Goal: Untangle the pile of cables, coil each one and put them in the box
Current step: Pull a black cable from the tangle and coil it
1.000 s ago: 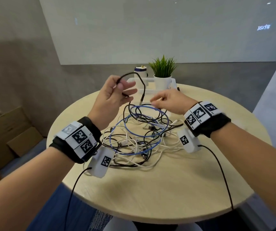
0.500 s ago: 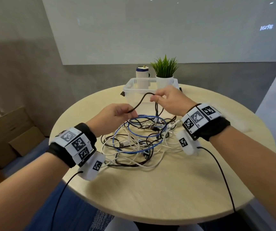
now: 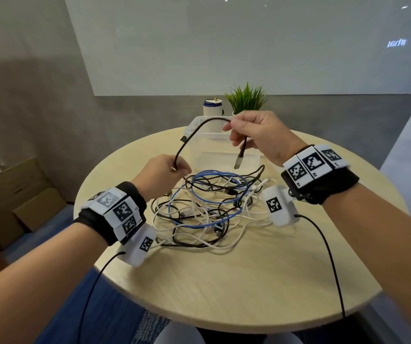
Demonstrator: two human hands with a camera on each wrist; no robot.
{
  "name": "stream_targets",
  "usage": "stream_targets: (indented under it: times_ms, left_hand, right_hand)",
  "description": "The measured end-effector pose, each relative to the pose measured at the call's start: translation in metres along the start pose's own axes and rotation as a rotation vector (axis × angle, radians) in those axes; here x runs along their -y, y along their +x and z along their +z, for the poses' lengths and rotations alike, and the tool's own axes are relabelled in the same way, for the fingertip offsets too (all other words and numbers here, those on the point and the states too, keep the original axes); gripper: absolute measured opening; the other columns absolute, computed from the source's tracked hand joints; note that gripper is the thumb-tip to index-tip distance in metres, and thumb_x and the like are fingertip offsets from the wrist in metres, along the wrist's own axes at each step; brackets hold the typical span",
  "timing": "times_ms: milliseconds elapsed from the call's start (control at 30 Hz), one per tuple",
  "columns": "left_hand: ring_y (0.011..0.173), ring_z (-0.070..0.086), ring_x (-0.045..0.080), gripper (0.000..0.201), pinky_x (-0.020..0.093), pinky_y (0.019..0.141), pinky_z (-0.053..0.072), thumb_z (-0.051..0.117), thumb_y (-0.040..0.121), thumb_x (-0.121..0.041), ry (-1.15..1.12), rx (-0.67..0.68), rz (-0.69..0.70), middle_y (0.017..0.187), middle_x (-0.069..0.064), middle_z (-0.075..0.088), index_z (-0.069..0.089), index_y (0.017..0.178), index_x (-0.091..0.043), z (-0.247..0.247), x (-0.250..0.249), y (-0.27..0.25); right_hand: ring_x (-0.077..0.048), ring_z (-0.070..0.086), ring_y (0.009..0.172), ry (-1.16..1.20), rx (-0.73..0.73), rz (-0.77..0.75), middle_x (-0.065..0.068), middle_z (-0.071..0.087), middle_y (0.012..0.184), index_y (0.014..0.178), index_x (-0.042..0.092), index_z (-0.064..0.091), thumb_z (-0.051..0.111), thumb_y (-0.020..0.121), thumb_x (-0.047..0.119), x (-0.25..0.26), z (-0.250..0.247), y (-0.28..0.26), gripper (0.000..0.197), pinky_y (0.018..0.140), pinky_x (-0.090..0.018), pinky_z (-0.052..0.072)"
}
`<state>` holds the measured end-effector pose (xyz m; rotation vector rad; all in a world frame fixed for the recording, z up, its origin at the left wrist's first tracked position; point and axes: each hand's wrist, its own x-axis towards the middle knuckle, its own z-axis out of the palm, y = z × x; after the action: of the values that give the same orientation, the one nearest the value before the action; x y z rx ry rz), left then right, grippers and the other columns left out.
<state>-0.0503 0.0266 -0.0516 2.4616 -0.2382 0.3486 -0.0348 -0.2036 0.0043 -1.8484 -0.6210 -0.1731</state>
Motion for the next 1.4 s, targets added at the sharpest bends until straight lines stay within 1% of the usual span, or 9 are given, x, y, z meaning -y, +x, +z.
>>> stream_targets:
  times_ms: [167, 267, 400, 567, 700, 867, 1033, 1233, 1400]
  left_hand:
    - [0.076, 0.058, 0.011, 0.03, 0.014, 0.066, 0.044, 0.047, 0.089, 0.006, -0.326, -0.243, 0.007, 0.082, 0.005, 0.064, 0.066, 0.088, -0.017, -0.012, 0.001, 0.007]
    - [0.083, 0.062, 0.011, 0.044, 0.018, 0.082, 0.051, 0.037, 0.085, 0.016, -0.539, -0.222, 0.039, 0.088, 0.011, 0.067, 0.066, 0.085, -0.016, -0.021, -0.007, 0.002]
    - [0.085, 0.064, 0.013, 0.019, 0.028, 0.086, 0.051, 0.057, 0.09, -0.007, -0.577, -0.171, 0.025, 0.092, 0.008, 0.072, 0.073, 0.084, -0.015, -0.025, -0.009, -0.005]
    - [0.074, 0.064, 0.012, 0.028, 0.017, 0.056, 0.049, 0.074, 0.08, -0.009, -0.417, -0.132, -0.107, 0.092, -0.001, 0.07, 0.063, 0.104, -0.02, -0.022, -0.001, -0.004]
    - [0.062, 0.065, 0.017, 0.014, 0.029, 0.071, 0.058, 0.066, 0.083, 0.003, -0.371, 0.112, -0.276, 0.071, 0.009, 0.069, 0.065, 0.096, -0.004, -0.018, 0.007, -0.007]
    - [0.066, 0.066, 0.009, 0.019, 0.022, 0.069, 0.055, 0.057, 0.089, 0.005, -0.575, 0.169, -0.001, 0.07, 0.0, 0.065, 0.062, 0.082, -0.011, -0.022, -0.002, -0.018]
    - [0.072, 0.067, 0.011, 0.022, 0.023, 0.07, 0.051, 0.054, 0.088, 0.009, -0.682, 0.046, 0.226, 0.073, -0.005, 0.07, 0.061, 0.083, -0.012, -0.032, -0.014, -0.024]
    - [0.07, 0.067, 0.012, 0.026, 0.026, 0.071, 0.049, 0.061, 0.083, 0.001, -0.833, -0.145, 0.252, 0.075, -0.006, 0.071, 0.067, 0.079, -0.024, -0.041, -0.003, -0.023]
    - [0.062, 0.045, 0.02, 0.016, 0.025, 0.057, 0.037, 0.067, 0.083, -0.002, -0.337, -0.011, -0.003, 0.07, -0.003, 0.066, 0.066, 0.076, -0.016, -0.032, 0.013, -0.015]
  right_hand:
    - [-0.017, 0.056, 0.071, -0.135, 0.337, 0.1, -0.022, 0.067, 0.082, 0.091, 0.013, 0.074, 0.059, 0.089, 0.004, -0.003, 0.007, -0.01, 0.017, 0.078, -0.04, 0.049]
    - [-0.02, 0.057, 0.072, -0.183, 0.468, 0.191, -0.013, 0.065, 0.076, 0.093, 0.007, 0.072, 0.056, 0.091, 0.007, -0.002, 0.019, -0.014, 0.016, 0.073, -0.035, 0.05]
    - [-0.015, 0.056, 0.065, -0.228, 0.267, 0.22, -0.006, 0.061, 0.074, 0.094, 0.005, 0.068, 0.053, 0.095, 0.015, -0.006, 0.026, -0.006, 0.018, 0.061, -0.026, 0.05]
    - [-0.011, 0.06, 0.069, -0.366, 0.215, 0.162, 0.0, 0.063, 0.082, 0.105, 0.011, 0.066, 0.053, 0.095, 0.014, -0.014, 0.034, 0.006, 0.017, 0.066, -0.029, 0.056]
    - [-0.01, 0.061, 0.071, -0.455, 0.244, 0.12, 0.001, 0.066, 0.084, 0.112, 0.011, 0.066, 0.059, 0.092, 0.014, -0.02, 0.045, 0.013, 0.022, 0.071, -0.028, 0.055]
    - [-0.008, 0.057, 0.065, -0.426, 0.325, 0.05, 0.003, 0.062, 0.081, 0.129, 0.022, 0.054, 0.057, 0.092, 0.01, -0.024, 0.063, 0.017, 0.039, 0.064, -0.02, 0.048]
    - [-0.005, 0.053, 0.065, -0.506, 0.29, 0.081, 0.006, 0.063, 0.079, 0.096, 0.017, 0.069, 0.057, 0.094, 0.017, -0.031, 0.068, 0.023, 0.012, 0.07, -0.026, 0.044]
    - [-0.02, 0.058, 0.086, -0.689, 0.187, 0.149, -0.002, 0.064, 0.088, 0.096, 0.016, 0.07, 0.059, 0.092, 0.021, -0.038, 0.046, 0.023, 0.013, 0.073, -0.023, 0.038]
    - [-0.016, 0.053, 0.082, -0.607, -0.064, 0.05, -0.008, 0.063, 0.09, 0.098, 0.007, 0.072, 0.062, 0.091, 0.024, -0.017, 0.029, 0.026, 0.021, 0.07, -0.022, 0.034]
